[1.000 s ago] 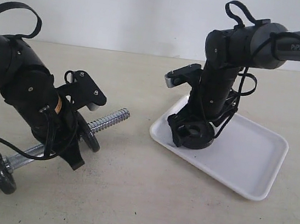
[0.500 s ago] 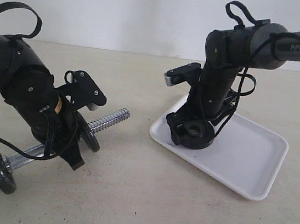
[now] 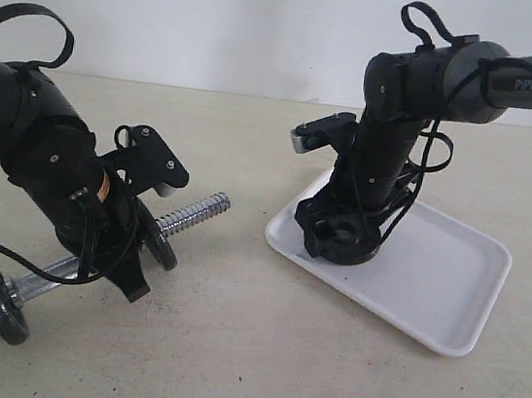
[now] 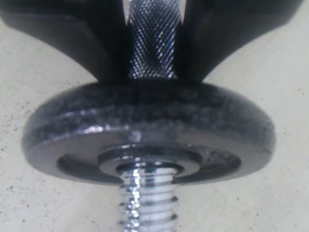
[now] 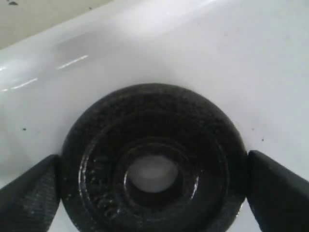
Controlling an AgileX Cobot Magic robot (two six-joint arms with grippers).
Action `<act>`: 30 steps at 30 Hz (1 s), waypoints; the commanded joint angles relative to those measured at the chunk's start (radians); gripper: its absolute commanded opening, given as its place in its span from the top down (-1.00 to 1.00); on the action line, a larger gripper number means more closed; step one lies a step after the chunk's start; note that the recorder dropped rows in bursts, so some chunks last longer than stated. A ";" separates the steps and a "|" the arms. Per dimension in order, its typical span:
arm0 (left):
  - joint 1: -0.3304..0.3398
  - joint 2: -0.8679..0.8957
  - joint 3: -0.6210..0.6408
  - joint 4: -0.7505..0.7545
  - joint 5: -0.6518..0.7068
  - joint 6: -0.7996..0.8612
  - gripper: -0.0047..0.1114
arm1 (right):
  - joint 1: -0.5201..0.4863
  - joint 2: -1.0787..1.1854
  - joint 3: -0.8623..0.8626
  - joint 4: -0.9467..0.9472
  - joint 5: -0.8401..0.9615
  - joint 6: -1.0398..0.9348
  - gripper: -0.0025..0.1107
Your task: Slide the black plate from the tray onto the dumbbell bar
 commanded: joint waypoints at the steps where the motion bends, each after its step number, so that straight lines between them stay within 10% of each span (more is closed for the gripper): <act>1: -0.006 -0.022 -0.001 -0.012 -0.010 -0.008 0.84 | 0.000 0.001 0.000 -0.002 0.003 0.007 0.44; 6: -0.006 -0.022 -0.001 -0.012 -0.010 -0.008 0.84 | 0.000 0.001 0.000 -0.002 0.024 -0.002 0.96; 30: -0.006 -0.022 -0.001 -0.012 -0.010 -0.008 0.84 | 0.000 -0.091 -0.002 0.000 0.160 -0.036 0.96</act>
